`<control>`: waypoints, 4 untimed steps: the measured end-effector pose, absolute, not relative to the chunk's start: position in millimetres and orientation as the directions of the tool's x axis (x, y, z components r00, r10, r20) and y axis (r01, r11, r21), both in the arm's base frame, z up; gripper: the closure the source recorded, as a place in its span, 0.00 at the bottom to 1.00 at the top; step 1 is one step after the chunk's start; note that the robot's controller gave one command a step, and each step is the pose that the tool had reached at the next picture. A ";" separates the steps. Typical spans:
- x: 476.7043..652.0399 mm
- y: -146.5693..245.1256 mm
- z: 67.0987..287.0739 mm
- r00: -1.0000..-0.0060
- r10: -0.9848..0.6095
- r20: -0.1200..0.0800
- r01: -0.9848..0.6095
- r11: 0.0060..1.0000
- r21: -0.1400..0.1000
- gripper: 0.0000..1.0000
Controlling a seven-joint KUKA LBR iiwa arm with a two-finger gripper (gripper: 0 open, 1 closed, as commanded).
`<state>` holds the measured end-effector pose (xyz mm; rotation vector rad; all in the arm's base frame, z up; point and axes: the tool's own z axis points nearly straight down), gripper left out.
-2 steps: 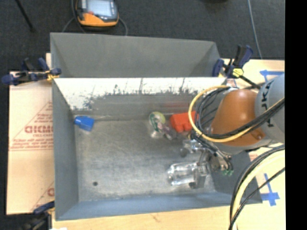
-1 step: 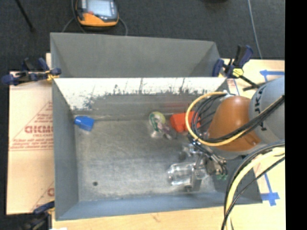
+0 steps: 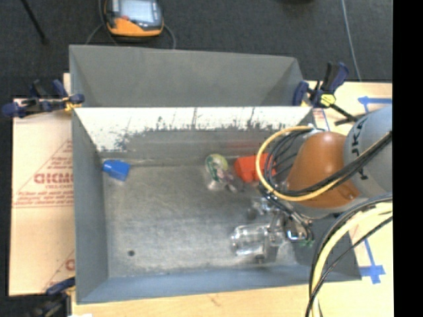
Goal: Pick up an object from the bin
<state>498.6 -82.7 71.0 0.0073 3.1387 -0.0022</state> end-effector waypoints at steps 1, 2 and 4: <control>498.5 -82.9 71.1 -1.000 0.003 -0.003 0.003 1.000 -0.002 1.00; 499.7 -84.6 119.4 -1.000 0.000 -0.005 0.000 1.000 -0.002 1.00; 500.7 -86.7 187.3 -1.000 -0.001 -0.006 -0.001 1.000 -0.002 1.00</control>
Offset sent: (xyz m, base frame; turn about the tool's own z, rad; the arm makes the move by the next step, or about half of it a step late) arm 0.0000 0.0000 0.0000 0.0000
